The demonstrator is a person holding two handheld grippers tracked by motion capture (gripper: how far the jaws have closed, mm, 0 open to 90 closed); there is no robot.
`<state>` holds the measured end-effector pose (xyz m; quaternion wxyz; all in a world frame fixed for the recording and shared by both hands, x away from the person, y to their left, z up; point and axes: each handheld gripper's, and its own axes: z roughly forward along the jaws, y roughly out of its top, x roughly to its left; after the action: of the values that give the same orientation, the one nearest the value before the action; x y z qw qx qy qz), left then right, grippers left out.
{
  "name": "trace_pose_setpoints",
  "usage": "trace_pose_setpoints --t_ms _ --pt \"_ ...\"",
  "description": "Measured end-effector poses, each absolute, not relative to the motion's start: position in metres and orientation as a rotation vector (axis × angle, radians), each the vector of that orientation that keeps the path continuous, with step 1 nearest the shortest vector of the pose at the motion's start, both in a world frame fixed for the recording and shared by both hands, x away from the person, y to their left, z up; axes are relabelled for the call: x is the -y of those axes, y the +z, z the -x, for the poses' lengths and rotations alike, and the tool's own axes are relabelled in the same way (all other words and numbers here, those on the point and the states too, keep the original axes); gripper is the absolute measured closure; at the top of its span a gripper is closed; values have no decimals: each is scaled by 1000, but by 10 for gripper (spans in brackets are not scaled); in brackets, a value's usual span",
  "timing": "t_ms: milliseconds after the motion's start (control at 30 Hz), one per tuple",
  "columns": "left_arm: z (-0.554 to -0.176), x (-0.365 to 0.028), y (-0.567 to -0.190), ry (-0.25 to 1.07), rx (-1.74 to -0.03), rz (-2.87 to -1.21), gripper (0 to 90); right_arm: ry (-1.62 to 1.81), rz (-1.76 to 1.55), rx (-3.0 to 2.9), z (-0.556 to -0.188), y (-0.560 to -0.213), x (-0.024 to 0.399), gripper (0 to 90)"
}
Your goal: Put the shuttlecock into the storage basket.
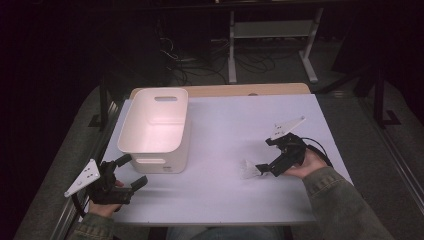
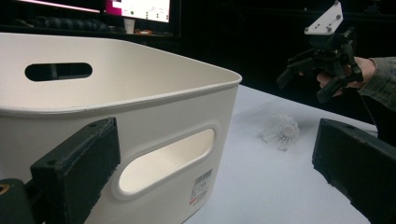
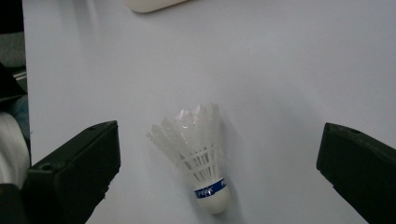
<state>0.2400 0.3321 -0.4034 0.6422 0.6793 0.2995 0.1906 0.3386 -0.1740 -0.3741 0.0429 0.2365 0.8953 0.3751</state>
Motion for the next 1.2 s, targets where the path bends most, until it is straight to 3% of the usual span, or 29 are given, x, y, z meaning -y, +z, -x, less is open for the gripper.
trace_pose_setpoints --t_ms 1000,1200 --pt "-240 -332 -403 432 -681 -1547 6 853 -459 -2966 -359 -397 150 1" --pt "-240 -332 -403 432 -682 -1547 6 834 -455 -2998 -365 -404 152 64"
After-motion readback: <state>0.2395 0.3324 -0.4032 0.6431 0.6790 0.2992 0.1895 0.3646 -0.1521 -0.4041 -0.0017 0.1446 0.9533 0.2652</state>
